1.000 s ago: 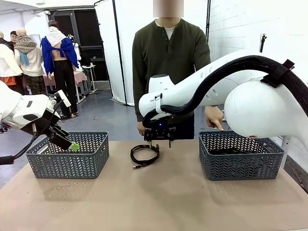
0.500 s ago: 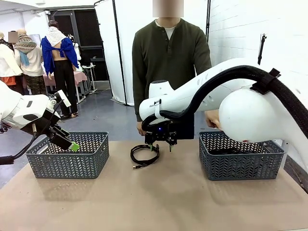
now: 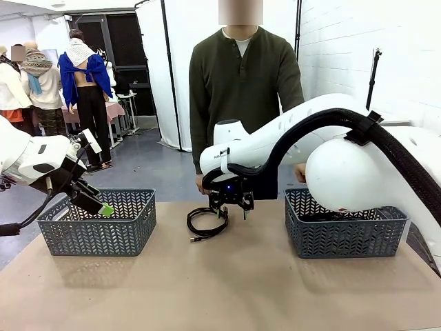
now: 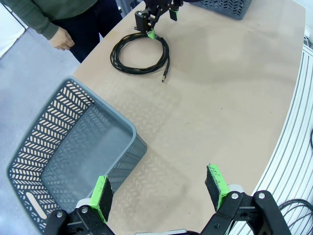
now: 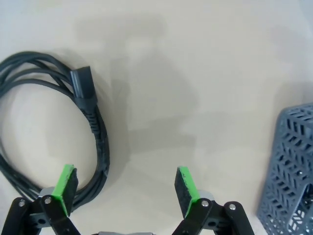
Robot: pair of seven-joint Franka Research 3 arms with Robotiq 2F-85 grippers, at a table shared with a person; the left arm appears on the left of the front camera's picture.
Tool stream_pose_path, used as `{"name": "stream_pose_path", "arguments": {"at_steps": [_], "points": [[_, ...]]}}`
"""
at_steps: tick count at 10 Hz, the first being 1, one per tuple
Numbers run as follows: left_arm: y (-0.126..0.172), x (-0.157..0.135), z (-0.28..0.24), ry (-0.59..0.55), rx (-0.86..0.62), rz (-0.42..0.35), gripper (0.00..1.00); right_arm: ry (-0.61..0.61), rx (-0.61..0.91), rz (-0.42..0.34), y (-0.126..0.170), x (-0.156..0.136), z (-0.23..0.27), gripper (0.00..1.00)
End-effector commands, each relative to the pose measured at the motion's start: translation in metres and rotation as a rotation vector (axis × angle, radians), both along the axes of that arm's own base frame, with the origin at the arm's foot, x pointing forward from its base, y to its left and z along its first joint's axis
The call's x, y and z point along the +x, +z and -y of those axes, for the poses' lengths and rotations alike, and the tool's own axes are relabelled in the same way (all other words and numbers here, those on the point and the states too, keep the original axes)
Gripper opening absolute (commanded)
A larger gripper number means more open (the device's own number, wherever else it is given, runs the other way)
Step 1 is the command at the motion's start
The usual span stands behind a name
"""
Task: Organize the cables according to human instructions.
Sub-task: Pick up a bundle of cables and place it in the basket indicated by the human.
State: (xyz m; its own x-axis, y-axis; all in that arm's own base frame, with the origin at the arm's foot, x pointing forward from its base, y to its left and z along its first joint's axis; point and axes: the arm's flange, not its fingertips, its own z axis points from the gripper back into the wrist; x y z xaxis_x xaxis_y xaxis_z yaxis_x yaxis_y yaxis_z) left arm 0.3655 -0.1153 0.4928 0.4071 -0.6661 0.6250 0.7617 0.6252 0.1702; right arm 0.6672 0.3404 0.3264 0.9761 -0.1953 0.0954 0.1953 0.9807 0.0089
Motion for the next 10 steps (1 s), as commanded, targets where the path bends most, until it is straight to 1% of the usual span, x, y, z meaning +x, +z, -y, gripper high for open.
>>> {"name": "stream_pose_path", "arguments": {"at_steps": [1,6,10], "points": [[-0.001,0.002,-0.001,-0.001,-0.015,0.0,1.0,-0.033,-0.01,-0.007,-0.002,0.008,-0.005,1.0],[-0.001,0.002,-0.001,-0.001,-0.015,0.0,1.0,-0.047,-0.039,-0.02,-0.016,0.012,-0.002,1.0],[-0.001,0.002,-0.001,-0.001,-0.015,0.0,1.0,-0.058,-0.073,-0.047,-0.026,0.017,-0.001,1.0]]}}
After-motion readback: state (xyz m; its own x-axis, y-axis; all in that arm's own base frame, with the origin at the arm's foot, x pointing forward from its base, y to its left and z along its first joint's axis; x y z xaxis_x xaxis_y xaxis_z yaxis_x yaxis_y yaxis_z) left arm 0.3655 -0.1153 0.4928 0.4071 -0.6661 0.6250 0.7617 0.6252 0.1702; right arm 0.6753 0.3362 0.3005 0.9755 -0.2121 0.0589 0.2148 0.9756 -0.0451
